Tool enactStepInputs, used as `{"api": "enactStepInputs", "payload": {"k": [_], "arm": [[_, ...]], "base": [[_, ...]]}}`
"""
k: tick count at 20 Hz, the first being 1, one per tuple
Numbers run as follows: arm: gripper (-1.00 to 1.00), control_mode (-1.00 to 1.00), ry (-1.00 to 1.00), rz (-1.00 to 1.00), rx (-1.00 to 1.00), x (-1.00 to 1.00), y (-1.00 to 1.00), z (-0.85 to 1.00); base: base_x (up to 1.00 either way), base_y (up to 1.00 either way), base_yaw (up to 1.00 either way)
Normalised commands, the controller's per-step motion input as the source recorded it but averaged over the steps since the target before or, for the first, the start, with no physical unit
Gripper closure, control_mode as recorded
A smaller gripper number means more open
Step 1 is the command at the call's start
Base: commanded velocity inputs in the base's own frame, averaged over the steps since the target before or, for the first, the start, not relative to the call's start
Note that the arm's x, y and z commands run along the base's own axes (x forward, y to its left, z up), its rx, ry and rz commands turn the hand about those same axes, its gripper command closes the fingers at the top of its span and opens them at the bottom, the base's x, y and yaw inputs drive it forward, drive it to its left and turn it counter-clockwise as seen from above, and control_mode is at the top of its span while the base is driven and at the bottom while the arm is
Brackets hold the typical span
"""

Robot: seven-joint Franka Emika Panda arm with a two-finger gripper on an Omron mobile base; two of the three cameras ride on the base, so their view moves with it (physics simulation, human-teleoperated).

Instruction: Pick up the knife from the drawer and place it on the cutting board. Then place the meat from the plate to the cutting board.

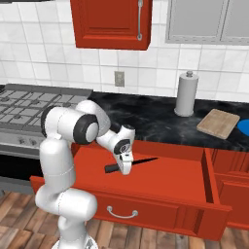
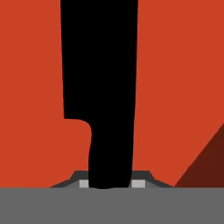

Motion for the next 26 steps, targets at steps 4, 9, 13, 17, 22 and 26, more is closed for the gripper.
{"api": "enactStepInputs", "payload": {"k": [4, 9, 13, 17, 22, 26], "arm": [[1.00, -1.00, -0.09, -0.11, -0.08, -0.07, -0.11, 0.49], [1.00, -1.00, 0.00, -0.10, -0.08, -0.31, -0.39, 0.34], [1.00, -1.00, 0.11, -0.18, -0.01, -0.53, -0.45, 0.43], [1.00, -1.00, 0.20, -0.21, 0.00, -0.49, -0.39, 0.47], [1.00, -1.00, 0.09, -0.22, 0.00, -0.72, -0.61, 0.11], [1.00, -1.00, 0.11, -0.20, 0.02, -0.71, -0.66, 0.00]], "base": [[0.00, 0.00, 0.00], [0.00, 0.00, 0.00], [0.00, 0.00, 0.00], [0.00, 0.00, 0.00], [0.00, 0.00, 0.00], [0.00, 0.00, 0.00]]}}
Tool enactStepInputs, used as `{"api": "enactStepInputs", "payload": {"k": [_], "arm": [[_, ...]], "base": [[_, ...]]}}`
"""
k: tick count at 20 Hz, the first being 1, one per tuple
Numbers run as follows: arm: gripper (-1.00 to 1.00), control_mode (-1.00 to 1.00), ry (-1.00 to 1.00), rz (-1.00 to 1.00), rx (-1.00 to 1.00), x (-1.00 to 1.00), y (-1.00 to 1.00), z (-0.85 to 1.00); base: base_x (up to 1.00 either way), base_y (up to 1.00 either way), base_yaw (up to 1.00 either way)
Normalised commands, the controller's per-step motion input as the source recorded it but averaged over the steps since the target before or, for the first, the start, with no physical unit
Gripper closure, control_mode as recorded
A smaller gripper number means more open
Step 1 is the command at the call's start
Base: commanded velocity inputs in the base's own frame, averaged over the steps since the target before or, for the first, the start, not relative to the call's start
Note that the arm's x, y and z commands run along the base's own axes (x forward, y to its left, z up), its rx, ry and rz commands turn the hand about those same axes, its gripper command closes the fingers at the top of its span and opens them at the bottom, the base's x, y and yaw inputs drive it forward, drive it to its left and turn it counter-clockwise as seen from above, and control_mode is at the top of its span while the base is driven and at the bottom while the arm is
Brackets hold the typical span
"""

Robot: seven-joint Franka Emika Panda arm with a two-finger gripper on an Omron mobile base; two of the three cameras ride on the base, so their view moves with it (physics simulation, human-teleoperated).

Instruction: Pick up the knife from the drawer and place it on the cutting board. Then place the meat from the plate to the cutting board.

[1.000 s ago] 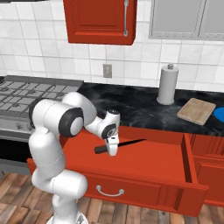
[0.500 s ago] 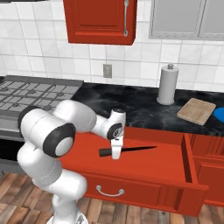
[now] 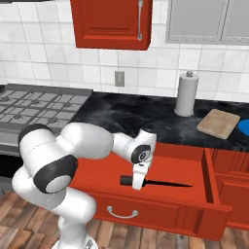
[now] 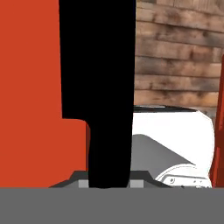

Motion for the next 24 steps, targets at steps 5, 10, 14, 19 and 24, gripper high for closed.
{"api": "enactStepInputs", "payload": {"k": [5, 10, 14, 19, 24], "arm": [[1.00, -1.00, 0.02, -0.18, 0.02, -0.83, -0.64, 0.00], [1.00, -1.00, -0.08, -0.15, 0.01, -0.95, -0.58, 0.00], [1.00, -1.00, -0.01, -0.09, 0.00, -0.64, -0.42, -0.14], [1.00, -1.00, 0.00, -0.01, 0.00, -0.29, -0.20, -0.39], [1.00, -1.00, 0.00, 0.00, 0.00, -0.02, -0.17, -0.35]], "base": [[0.00, 0.00, 0.00], [0.00, 0.00, 0.00], [0.00, 0.00, 0.00], [0.00, 0.00, 0.00], [0.00, 0.00, 0.00]]}}
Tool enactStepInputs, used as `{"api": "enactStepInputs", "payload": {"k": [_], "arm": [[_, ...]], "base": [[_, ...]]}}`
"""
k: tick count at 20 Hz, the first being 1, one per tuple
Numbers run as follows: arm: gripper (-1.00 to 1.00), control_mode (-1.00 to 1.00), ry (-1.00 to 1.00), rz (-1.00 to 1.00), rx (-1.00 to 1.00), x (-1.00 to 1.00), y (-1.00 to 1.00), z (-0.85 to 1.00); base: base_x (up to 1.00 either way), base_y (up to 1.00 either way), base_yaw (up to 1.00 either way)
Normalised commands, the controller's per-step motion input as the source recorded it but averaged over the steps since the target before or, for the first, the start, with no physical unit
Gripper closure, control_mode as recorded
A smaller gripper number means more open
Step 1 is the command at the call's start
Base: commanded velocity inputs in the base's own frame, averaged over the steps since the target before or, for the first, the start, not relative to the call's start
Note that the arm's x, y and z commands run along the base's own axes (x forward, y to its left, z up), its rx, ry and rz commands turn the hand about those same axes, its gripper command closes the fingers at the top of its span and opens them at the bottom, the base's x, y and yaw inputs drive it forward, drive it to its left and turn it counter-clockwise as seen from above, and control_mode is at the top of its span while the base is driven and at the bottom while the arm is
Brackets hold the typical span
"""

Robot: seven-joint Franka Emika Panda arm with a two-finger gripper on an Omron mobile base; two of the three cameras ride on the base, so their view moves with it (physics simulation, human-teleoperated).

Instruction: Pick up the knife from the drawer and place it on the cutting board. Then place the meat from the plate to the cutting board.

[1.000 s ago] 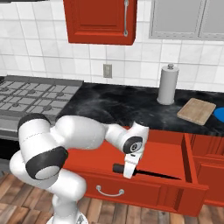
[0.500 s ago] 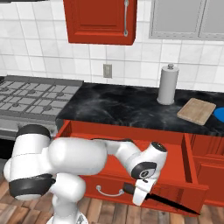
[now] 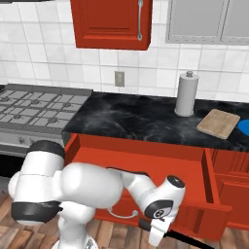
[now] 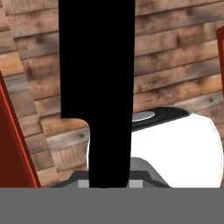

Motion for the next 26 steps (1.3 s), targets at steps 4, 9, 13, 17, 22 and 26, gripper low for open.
{"api": "enactStepInputs", "payload": {"k": [4, 9, 13, 17, 22, 26], "arm": [[1.00, -1.00, 0.00, 0.00, 0.00, 0.00, -0.23, -0.35], [1.00, -1.00, 0.00, 0.00, 0.02, 0.00, -0.29, -0.33], [1.00, -1.00, 0.01, 0.00, 0.00, 0.00, -0.21, -0.33], [1.00, -1.00, 0.00, 0.01, 0.00, 0.11, -0.07, -0.24], [1.00, -1.00, -0.01, 0.05, 0.01, 0.10, -0.12, -0.12], [1.00, -1.00, -0.06, 0.05, 0.01, 0.01, -0.17, 0.00]], "base": [[0.00, 0.00, 0.00], [0.00, 0.00, 0.00], [0.00, 0.00, 0.00], [0.00, 0.00, 0.00], [0.00, 0.00, 0.00], [0.00, 0.00, 0.00]]}}
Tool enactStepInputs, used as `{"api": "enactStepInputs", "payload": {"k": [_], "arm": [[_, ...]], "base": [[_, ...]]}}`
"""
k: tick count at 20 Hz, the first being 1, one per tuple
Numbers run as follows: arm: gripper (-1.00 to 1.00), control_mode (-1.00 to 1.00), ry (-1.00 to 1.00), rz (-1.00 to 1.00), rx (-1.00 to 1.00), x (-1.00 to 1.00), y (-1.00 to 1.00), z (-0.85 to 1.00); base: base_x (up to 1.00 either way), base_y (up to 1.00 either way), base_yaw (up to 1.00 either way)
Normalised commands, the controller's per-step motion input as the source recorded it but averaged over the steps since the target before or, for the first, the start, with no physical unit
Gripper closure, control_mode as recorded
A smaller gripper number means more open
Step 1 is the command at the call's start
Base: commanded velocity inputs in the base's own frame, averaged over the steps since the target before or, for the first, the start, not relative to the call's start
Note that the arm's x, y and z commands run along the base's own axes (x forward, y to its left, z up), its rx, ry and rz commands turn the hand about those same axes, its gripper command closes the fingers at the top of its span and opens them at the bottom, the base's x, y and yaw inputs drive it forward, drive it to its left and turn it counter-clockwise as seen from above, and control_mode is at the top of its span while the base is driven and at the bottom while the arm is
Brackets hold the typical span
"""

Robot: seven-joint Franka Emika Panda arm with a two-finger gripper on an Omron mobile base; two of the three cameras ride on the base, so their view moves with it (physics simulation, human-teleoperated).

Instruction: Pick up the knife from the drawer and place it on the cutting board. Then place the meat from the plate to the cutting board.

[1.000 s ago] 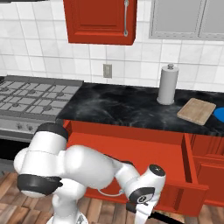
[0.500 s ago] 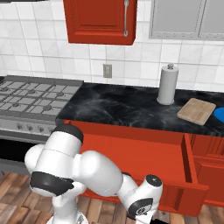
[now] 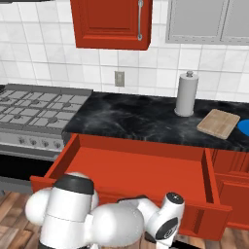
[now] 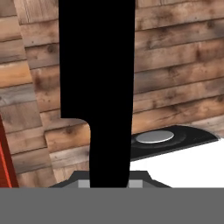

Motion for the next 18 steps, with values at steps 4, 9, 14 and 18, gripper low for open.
{"api": "enactStepInputs", "payload": {"k": [4, 9, 14, 18], "arm": [[1.00, -1.00, -0.01, 0.07, 0.03, 0.10, -0.08, 0.00], [1.00, -1.00, 0.00, 0.07, 0.03, 0.23, 0.00, -0.01], [1.00, -1.00, -0.01, 0.08, 0.04, 0.30, 0.00, -0.01], [1.00, -1.00, -0.02, 0.09, 0.04, 0.32, 0.00, -0.05]], "base": [[0.00, 0.00, 0.00], [0.00, 0.00, 0.00], [0.00, 0.00, 0.00], [0.00, 0.00, 0.00]]}}
